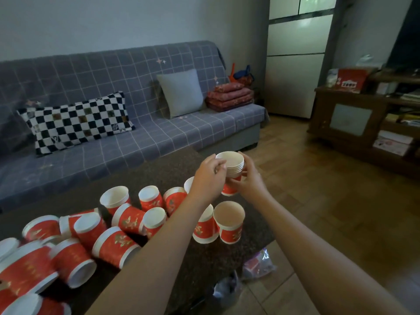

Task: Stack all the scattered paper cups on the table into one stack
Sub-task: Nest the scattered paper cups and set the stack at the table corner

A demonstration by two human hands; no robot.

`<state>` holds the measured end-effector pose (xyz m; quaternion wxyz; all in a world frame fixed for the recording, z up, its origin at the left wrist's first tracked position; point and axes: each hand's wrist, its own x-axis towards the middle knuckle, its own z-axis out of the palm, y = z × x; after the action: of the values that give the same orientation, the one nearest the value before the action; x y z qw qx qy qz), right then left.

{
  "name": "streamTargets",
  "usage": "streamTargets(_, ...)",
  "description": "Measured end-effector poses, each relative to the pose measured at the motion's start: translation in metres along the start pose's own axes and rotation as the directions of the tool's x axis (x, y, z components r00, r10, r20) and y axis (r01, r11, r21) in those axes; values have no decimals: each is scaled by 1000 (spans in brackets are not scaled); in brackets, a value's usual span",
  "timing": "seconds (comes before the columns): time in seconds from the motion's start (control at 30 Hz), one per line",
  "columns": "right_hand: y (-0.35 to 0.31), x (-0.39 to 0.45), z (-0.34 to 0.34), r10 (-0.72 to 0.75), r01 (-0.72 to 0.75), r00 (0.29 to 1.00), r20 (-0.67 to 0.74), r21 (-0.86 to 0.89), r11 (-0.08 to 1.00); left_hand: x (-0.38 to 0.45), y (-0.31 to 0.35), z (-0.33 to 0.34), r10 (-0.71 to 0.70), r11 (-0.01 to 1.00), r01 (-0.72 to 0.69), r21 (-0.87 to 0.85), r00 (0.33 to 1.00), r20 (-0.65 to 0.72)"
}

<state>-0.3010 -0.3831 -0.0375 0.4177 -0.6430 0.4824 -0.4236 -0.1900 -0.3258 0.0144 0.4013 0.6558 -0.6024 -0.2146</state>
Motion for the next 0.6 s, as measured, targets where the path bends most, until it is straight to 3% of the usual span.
streamTargets(0.3, 45, 25, 4, 136, -165, 956, 261, 94, 982, 5, -37, 11, -61, 989, 42, 145, 990, 130)
streamTargets(0.47, 46, 23, -1, 118, -167, 930, 349, 113, 979, 1, -38, 12, -54, 984, 35, 176, 993, 104)
streamTargets(0.6, 42, 14, -11, 145, -201, 929, 341, 134, 970, -11, -30, 5, -28, 986, 18, 163, 998, 56)
